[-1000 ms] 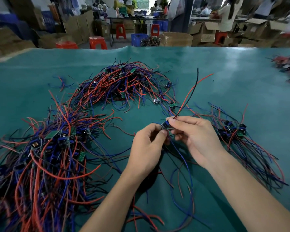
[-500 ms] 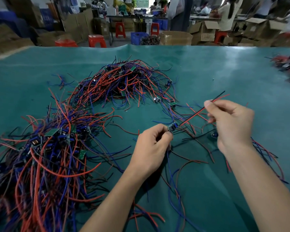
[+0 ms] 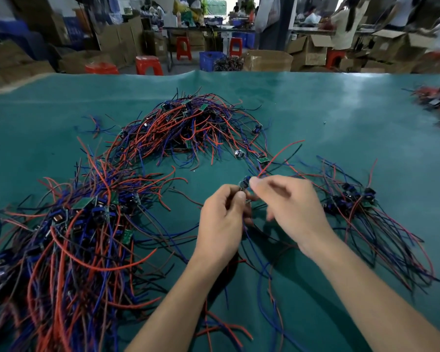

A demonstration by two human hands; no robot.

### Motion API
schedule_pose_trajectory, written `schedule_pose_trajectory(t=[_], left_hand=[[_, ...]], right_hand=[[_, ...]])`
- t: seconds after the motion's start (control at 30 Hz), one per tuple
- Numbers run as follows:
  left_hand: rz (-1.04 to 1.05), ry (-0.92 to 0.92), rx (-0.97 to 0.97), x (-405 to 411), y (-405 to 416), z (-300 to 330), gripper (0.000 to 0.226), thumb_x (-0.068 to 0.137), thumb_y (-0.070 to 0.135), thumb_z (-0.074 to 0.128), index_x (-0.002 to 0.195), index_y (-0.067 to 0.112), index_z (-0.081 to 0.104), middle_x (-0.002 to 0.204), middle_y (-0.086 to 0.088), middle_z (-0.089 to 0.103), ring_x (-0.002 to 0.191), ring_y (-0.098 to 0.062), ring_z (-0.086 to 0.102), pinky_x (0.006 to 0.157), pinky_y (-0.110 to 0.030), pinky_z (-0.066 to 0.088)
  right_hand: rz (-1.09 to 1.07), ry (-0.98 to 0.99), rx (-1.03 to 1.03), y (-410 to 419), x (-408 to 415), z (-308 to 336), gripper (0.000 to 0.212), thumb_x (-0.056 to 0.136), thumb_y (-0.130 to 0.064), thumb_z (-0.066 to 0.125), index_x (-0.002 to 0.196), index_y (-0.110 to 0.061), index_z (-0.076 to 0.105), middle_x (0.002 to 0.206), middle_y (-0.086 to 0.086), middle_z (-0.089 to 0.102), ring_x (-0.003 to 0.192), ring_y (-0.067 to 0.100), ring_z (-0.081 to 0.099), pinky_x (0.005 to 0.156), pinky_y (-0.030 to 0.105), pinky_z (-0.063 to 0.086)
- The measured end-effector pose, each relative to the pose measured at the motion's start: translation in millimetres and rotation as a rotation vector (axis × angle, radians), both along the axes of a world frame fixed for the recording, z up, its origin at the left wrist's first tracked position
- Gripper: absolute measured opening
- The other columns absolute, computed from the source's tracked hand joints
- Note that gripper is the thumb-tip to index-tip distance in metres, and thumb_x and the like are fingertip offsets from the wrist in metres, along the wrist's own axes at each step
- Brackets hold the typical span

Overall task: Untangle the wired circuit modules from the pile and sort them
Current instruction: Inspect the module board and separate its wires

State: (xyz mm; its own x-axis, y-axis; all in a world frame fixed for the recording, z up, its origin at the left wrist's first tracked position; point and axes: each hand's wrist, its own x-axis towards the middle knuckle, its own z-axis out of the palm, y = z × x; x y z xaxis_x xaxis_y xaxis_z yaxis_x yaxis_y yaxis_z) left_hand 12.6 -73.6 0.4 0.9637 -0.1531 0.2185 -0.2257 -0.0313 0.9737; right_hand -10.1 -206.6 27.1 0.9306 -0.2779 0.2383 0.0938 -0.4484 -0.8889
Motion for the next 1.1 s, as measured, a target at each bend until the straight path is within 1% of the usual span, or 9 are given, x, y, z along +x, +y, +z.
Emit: schedule_pose_trajectory(t=[0.17, 0.33, 0.47, 0.57, 0.7, 0.83, 0.93, 1.03, 1.1], left_hand=[[-0.06, -0.047, 0.126, -1.8, 0.9, 0.4, 0.025, 0.101, 0.013, 0.053, 0.078, 0.017, 0.061, 0.054, 0.008, 0.055, 0.046, -0.007, 0.051, 0.051, -0.024, 0.042], [-0.106, -0.093, 0.191, -4.5, 0.6, 3.4, 0.025, 0.099, 0.015, 0.056, 0.077, 0.02, 0.066, 0.049, 0.008, 0.051, 0.05, -0.009, 0.045, 0.053, -0.028, 0.037], [-0.142, -0.112, 0.219, -7.4, -0.6, 4.1, 0.021, 0.097, 0.017, 0.058, 0.079, 0.017, 0.068, 0.057, 0.007, 0.053, 0.057, -0.02, 0.049, 0.061, -0.035, 0.046], [-0.138, -0.11, 0.212, -8.3, 0.0, 4.5, 0.02, 0.095, 0.019, 0.057, 0.079, 0.016, 0.068, 0.063, -0.002, 0.061, 0.062, -0.023, 0.054, 0.067, -0.039, 0.049], [-0.096, -0.086, 0.26, -7.3, 0.7, 2.9, 0.02, 0.093, 0.017, 0.058, 0.079, 0.018, 0.071, 0.066, 0.002, 0.067, 0.066, -0.019, 0.063, 0.07, -0.036, 0.054], [-0.068, -0.093, 0.244, -8.4, 1.1, 4.4, 0.029, 0.088, 0.014, 0.059, 0.061, 0.023, 0.062, 0.056, 0.01, 0.061, 0.056, 0.0, 0.048, 0.061, -0.025, 0.045], [-0.098, -0.122, 0.237, -6.2, 2.6, 3.0, 0.017, 0.083, 0.017, 0.056, 0.072, 0.008, 0.064, 0.073, -0.01, 0.069, 0.068, -0.006, 0.047, 0.068, -0.036, 0.049], [-0.078, -0.078, 0.235, -6.7, 1.0, 3.1, 0.022, 0.088, 0.014, 0.059, 0.069, 0.021, 0.066, 0.061, 0.009, 0.064, 0.057, -0.004, 0.052, 0.061, -0.03, 0.047], [-0.079, -0.056, 0.234, -7.4, -0.2, 4.7, 0.019, 0.085, 0.027, 0.055, 0.076, 0.018, 0.07, 0.065, 0.005, 0.066, 0.065, -0.016, 0.062, 0.068, -0.035, 0.053]], right_hand=[[0.015, -0.076, 0.216, 3.2, 1.4, -4.5, 0.005, 0.086, -0.017, 0.081, 0.084, -0.017, 0.076, 0.075, 0.0, 0.076, 0.06, 0.006, 0.064, 0.057, 0.021, 0.049], [-0.113, -0.233, 0.194, -5.2, 4.6, 4.1, 0.009, 0.079, -0.029, 0.077, 0.08, -0.023, 0.071, 0.076, -0.005, 0.075, 0.068, 0.009, 0.067, 0.07, 0.034, 0.055], [-0.309, -0.405, 0.367, -24.2, 4.0, 26.7, 0.012, 0.085, -0.021, 0.078, 0.078, -0.023, 0.069, 0.067, -0.01, 0.068, 0.057, 0.007, 0.053, 0.055, 0.025, 0.042], [-0.409, -0.518, 0.431, -25.3, -1.3, 56.8, 0.015, 0.088, -0.021, 0.076, 0.077, -0.023, 0.067, 0.07, -0.003, 0.063, 0.056, 0.014, 0.045, 0.048, 0.028, 0.034], [-0.251, -0.577, 0.441, 13.2, -3.2, 103.0, 0.011, 0.083, -0.024, 0.076, 0.075, -0.021, 0.07, 0.07, -0.002, 0.07, 0.053, 0.01, 0.048, 0.046, 0.024, 0.035], [0.161, -0.236, 0.101, 83.4, 16.8, 122.1, 0.023, 0.085, -0.035, 0.079, 0.07, -0.018, 0.075, 0.067, 0.0, 0.075, 0.046, 0.005, 0.055, 0.05, 0.025, 0.04], [0.364, -0.041, -0.197, 113.1, 41.5, 115.7, 0.037, 0.091, -0.044, 0.071, 0.087, -0.008, 0.077, 0.078, 0.009, 0.076, 0.058, 0.019, 0.069, 0.053, 0.035, 0.055], [0.195, -0.023, -0.553, 83.8, 75.4, 98.4, 0.013, 0.088, -0.027, 0.066, 0.089, -0.02, 0.077, 0.095, 0.008, 0.077, 0.092, 0.031, 0.071, 0.085, 0.04, 0.058], [0.051, 0.095, -0.714, 45.6, 91.2, 82.2, 0.026, 0.084, -0.013, 0.06, 0.101, -0.025, 0.076, 0.111, 0.012, 0.074, 0.106, 0.034, 0.068, 0.094, 0.042, 0.055]])
